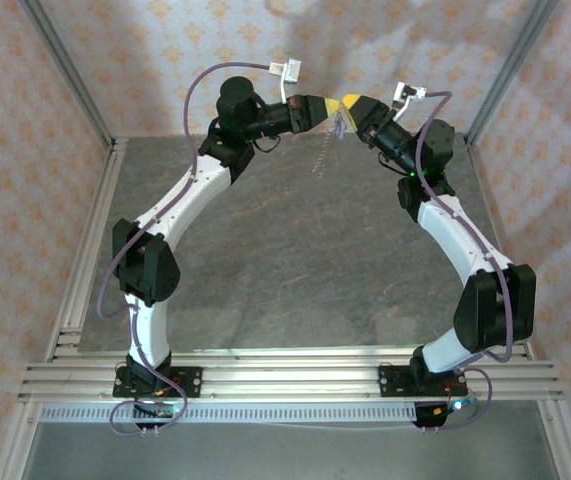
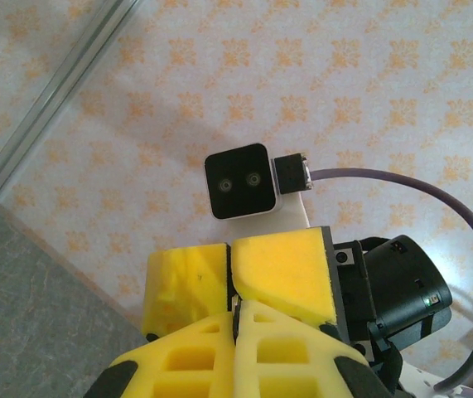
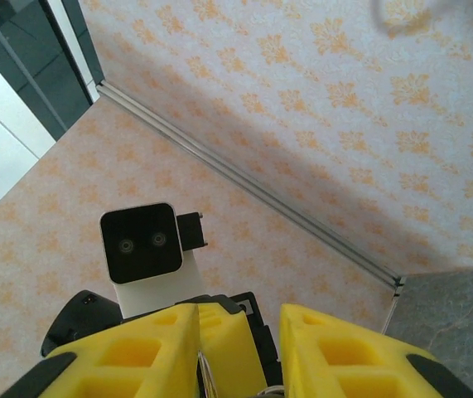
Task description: Put the keys on the keyring
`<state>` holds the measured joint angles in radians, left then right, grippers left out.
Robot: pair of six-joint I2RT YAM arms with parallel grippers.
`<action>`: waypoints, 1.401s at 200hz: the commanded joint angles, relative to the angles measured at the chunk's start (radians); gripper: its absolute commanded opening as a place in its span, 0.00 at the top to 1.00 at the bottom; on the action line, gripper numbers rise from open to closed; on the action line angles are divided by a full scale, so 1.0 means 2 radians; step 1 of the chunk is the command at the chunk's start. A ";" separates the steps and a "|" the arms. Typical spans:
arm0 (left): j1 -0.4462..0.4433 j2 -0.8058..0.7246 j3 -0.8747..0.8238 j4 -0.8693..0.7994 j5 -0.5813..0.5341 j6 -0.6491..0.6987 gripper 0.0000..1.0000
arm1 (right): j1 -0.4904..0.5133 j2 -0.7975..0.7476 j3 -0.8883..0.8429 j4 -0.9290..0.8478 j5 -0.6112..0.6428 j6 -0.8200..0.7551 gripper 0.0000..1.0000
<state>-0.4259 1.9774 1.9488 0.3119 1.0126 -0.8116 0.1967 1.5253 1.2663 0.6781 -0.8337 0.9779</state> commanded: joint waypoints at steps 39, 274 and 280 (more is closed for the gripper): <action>-0.006 -0.009 0.011 0.032 -0.002 -0.001 1.00 | 0.005 -0.005 0.006 0.028 -0.003 -0.001 0.76; -0.010 -0.004 0.023 0.018 -0.004 0.004 1.00 | 0.009 -0.034 -0.030 -0.003 -0.003 -0.039 0.89; -0.010 -0.004 0.023 0.018 -0.003 0.004 1.00 | 0.009 -0.033 -0.027 -0.003 -0.004 -0.038 0.90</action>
<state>-0.4355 1.9793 1.9499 0.2955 1.0080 -0.8112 0.2070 1.4750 1.2015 0.6743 -0.8242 0.9173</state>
